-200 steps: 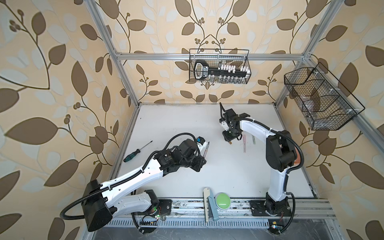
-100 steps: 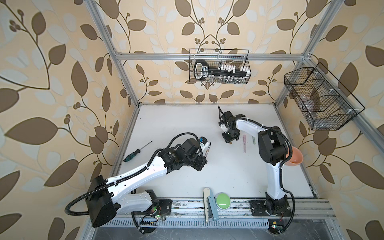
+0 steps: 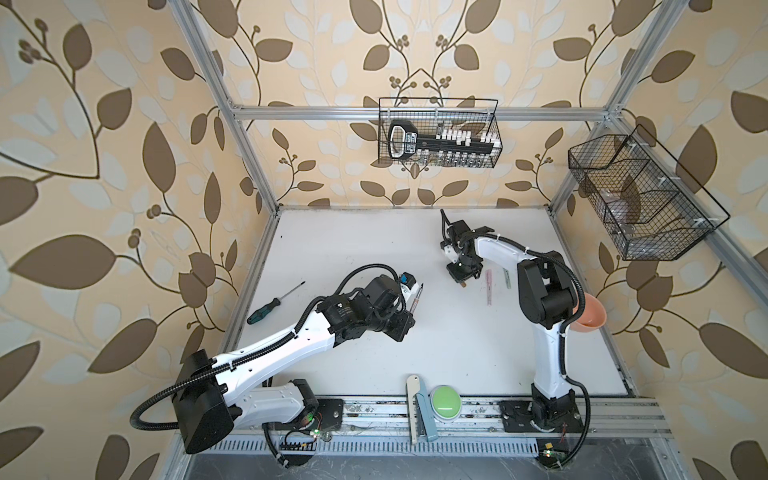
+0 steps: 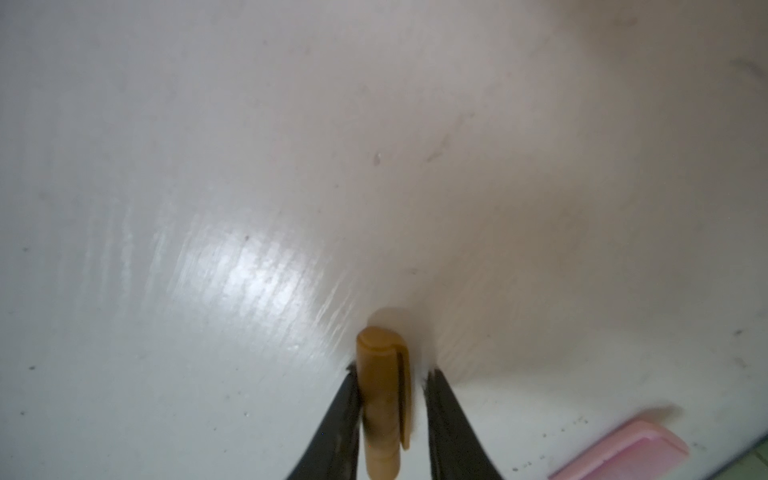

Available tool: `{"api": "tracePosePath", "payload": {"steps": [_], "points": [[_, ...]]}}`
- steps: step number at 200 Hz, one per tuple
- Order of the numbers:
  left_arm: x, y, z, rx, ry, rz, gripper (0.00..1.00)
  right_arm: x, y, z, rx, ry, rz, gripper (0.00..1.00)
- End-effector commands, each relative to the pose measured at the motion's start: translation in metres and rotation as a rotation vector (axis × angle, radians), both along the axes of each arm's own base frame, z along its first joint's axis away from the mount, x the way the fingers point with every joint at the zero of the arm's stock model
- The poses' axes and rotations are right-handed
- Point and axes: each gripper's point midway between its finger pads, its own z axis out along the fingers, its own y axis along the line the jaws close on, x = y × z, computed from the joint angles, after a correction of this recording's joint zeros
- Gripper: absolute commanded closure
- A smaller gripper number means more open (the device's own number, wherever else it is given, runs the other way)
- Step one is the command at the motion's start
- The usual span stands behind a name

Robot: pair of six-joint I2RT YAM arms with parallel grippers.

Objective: Insert the pens into the pen caps
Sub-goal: 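Lower the right gripper and grasp the tan cap, then lift the tan cap and carry it toward the pen in the left gripper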

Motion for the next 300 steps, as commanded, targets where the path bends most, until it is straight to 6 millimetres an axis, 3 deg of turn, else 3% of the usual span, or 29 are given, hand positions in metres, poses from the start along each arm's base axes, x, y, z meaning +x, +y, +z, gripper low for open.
{"api": "tracePosePath", "payload": {"steps": [1, 56, 134, 200, 248, 300], "points": [[0.009, -0.004, 0.018, -0.009, -0.088, -0.009, 0.96, -0.026, -0.003, -0.022, -0.001, 0.083, 0.011, 0.73], [0.013, -0.005, 0.016, -0.018, -0.093, 0.006, 0.96, -0.034, 0.004, -0.025, 0.021, 0.098, -0.006, 0.90], [0.015, -0.016, 0.004, -0.025, -0.060, -0.006, 0.96, -0.038, 0.025, 0.032, 0.218, -0.010, -0.093, 0.92], [0.017, -0.024, -0.007, -0.020, -0.021, -0.009, 0.97, -0.052, 0.043, 0.050, 0.506, -0.009, -0.178, 0.97], [0.021, -0.030, -0.011, -0.027, -0.021, -0.007, 0.97, -0.055, 0.061, 0.096, 0.797, -0.071, -0.194, 1.00], [0.022, -0.045, -0.012, -0.056, 0.004, -0.027, 0.97, -0.073, 0.065, 0.144, 0.992, -0.200, -0.246, 1.00]]}}
